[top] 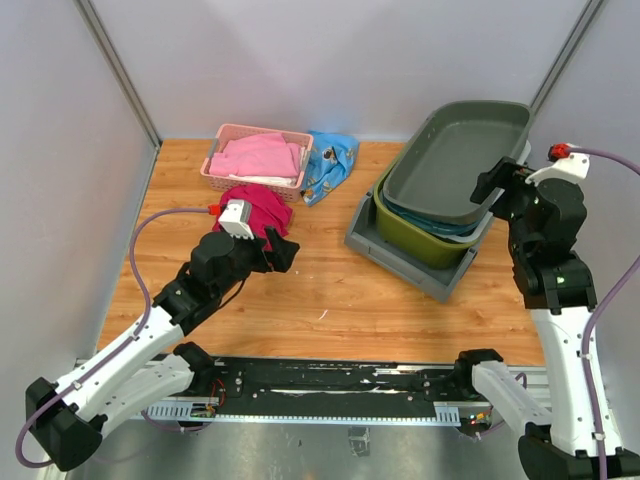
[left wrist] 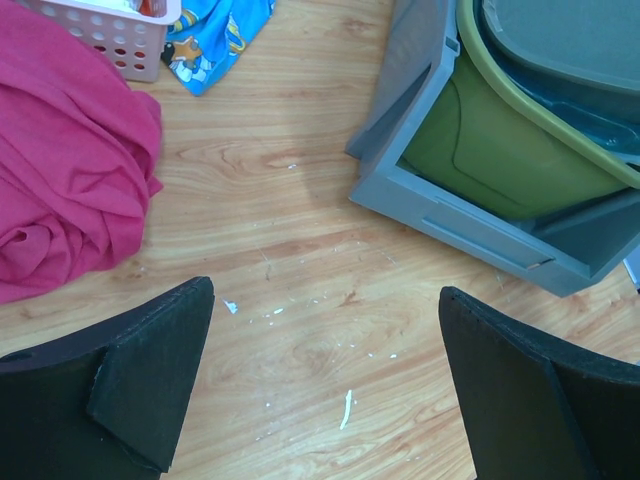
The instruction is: Turn the large container upside down
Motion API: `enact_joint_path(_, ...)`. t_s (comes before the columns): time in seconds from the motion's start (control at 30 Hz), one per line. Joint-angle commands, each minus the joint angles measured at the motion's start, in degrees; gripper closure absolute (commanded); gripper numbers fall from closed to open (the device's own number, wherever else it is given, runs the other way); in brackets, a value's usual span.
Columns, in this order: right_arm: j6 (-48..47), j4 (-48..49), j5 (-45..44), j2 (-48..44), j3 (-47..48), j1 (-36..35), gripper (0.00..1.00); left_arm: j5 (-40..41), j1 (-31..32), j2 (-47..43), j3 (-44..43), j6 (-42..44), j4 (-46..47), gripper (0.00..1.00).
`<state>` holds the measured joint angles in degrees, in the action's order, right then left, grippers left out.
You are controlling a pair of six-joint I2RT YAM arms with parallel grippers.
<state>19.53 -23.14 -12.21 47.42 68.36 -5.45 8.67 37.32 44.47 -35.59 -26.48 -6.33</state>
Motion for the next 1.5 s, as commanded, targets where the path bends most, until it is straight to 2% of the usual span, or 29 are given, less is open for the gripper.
enact_joint_path(0.0,-0.02,-9.66,-7.05,4.62,7.68,0.55,0.14,0.74,0.47,0.58,0.98,-0.96,2.97,0.01)
enact_joint_path(0.13,1.21,-26.08,-7.94,16.00,20.22,0.59,0.14,-0.55,0.47,3.64,0.65,-0.58,3.00,0.01)
enact_joint_path(0.27,3.04,-33.78,-10.22,23.26,25.72,0.58,0.15,-2.27,0.47,5.37,0.56,-1.37,3.94,0.01)
enact_joint_path(0.4,2.78,-35.65,-11.47,27.31,27.26,0.66,0.35,-2.76,0.47,5.24,0.74,-1.88,4.42,0.01)
enact_joint_path(0.6,2.91,-35.18,-10.67,30.48,27.27,1.50,0.52,-2.78,0.47,4.80,1.15,-1.76,3.37,0.01)
enact_joint_path(0.73,3.27,-35.19,-10.30,31.52,27.57,1.50,0.81,-2.82,0.47,4.36,1.43,-1.89,2.97,0.01)
enact_joint_path(0.83,3.89,-34.92,-9.76,30.42,27.81,1.50,0.96,-2.65,0.47,3.69,1.61,-2.00,2.73,0.01)
enact_joint_path(0.87,4.00,-34.82,-9.70,29.84,28.14,1.50,0.99,-2.57,0.47,3.56,1.64,-1.93,2.73,0.01)
enact_joint_path(1.07,1.84,-34.12,-9.43,24.54,32.33,1.50,0.99,-1.87,0.47,3.87,-0.95,-0.91,0.91,0.01)
enact_joint_path(1.17,-2.03,-28.79,-2.74,18.97,31.50,1.50,0.99,0.79,0.47,3.73,-3.29,0.44,-2.07,0.01)
enact_joint_path(1.3,-5.71,-19.72,10.57,12.01,27.49,1.50,0.99,12.78,-0.33,2.16,-7.08,2.06,-11.21,0.01)
enact_joint_path(1.37,-6.72,-16.46,20.26,10.75,26.57,1.50,0.99,11.49,-4.61,2.13,-9.52,2.66,-14.64,0.01)
enact_joint_path(1.47,-6.33,-13.78,35.79,11.27,25.53,1.25,0.99,9.38,-12.22,3.11,-13.91,-0.80,-19.22,0.01)
